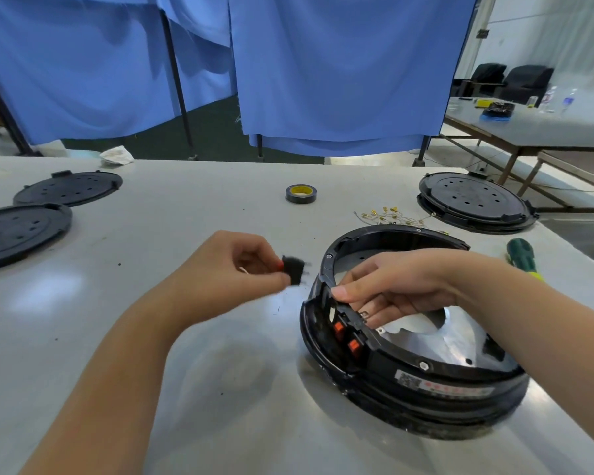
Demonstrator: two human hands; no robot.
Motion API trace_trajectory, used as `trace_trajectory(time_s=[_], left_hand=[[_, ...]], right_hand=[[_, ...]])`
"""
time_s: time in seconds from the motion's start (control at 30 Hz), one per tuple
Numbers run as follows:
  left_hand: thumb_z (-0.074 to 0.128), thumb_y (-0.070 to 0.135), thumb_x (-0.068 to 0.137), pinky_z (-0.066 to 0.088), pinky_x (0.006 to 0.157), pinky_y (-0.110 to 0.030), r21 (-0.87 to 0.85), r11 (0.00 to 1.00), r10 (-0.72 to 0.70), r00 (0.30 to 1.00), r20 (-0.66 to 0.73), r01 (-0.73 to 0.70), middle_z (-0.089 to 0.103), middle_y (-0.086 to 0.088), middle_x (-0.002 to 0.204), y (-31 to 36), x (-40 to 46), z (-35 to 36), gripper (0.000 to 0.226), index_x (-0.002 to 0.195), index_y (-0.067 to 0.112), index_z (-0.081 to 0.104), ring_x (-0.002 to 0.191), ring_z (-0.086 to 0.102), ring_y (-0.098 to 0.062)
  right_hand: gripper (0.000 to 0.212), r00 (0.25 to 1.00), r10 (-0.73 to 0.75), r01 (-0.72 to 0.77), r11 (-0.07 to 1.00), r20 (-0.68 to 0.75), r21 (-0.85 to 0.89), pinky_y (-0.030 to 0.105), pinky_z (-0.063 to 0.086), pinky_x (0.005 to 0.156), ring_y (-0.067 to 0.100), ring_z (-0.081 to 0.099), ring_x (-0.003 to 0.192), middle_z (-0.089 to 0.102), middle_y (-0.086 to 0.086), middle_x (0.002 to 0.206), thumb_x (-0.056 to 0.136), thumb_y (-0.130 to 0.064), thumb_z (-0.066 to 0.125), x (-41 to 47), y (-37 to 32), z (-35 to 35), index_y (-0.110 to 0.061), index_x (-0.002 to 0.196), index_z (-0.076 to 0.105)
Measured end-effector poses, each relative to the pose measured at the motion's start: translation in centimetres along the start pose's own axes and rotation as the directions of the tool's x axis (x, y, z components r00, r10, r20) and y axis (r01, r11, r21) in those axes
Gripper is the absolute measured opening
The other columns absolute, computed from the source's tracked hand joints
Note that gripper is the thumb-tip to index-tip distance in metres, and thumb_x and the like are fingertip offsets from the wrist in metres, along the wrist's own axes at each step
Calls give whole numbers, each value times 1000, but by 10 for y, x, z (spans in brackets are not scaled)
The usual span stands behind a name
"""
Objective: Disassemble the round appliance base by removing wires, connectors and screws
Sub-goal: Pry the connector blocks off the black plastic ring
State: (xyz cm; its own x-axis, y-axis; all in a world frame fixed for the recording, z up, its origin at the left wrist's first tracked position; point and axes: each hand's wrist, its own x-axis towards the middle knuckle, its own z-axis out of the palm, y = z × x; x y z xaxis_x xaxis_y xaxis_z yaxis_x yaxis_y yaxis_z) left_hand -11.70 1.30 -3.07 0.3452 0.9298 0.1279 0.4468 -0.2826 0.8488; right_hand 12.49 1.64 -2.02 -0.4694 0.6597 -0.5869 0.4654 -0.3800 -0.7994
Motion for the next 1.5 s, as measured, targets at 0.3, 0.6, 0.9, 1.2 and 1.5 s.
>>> trace_trajectory(time_s=[0.3, 0.6, 0.9, 1.2, 1.5], left_hand=[[63, 35, 83, 35, 47, -20, 115, 954, -250, 945, -213, 278, 61, 11, 60, -40, 44, 30, 18, 72, 20, 68, 52, 52, -3], [54, 41, 85, 39, 69, -31, 451, 859, -78, 932, -353, 242, 53, 2, 96, -42, 56, 43, 25, 87, 16, 51, 86, 53, -19], [56, 26, 89, 41, 89, -26, 566, 817, 210, 972, -110, -112, 59, 3, 112, -47, 48, 51, 26, 112, 20, 67, 108, 48, -15], [51, 19, 95, 40, 89, -27, 546, 833, 145, 916, -373, 91, 58, -7, 115, -77, 56, 28, 30, 121, 10, 63, 112, 49, -22], [53, 18, 91, 34, 101, -38, 602, 789, 130, 922, -365, 127, 39, -7, 143, -61, 51, 27, 40, 131, 16, 54, 133, 29, -24]], right_hand=[[26, 1000, -12, 12, 1000, -4, 13, 17, 53, 57, 5, 54, 51, 59, -2, 65, 56, -38, 83, -2, 0, 3, -19, 68, 70], [18, 999, -32, 32, 999, 16, 21, 16, 53, 58, 6, 58, 54, 64, 0, 70, 62, -35, 80, -3, -1, 2, -20, 67, 72], [18, 999, -47, 47, 999, 8, 4, 16, 54, 57, 6, 65, 57, 70, 1, 72, 64, -35, 79, -3, 0, 2, -19, 70, 73], [15, 998, -69, 69, 998, 15, -8, 15, 53, 57, 4, 63, 55, 68, -3, 67, 67, -38, 78, -1, 2, 0, -23, 66, 74], [21, 998, -61, 61, 996, 5, -62, 15, 53, 58, 4, 58, 55, 61, -5, 65, 63, -45, 79, 1, 2, -1, -25, 67, 73]])
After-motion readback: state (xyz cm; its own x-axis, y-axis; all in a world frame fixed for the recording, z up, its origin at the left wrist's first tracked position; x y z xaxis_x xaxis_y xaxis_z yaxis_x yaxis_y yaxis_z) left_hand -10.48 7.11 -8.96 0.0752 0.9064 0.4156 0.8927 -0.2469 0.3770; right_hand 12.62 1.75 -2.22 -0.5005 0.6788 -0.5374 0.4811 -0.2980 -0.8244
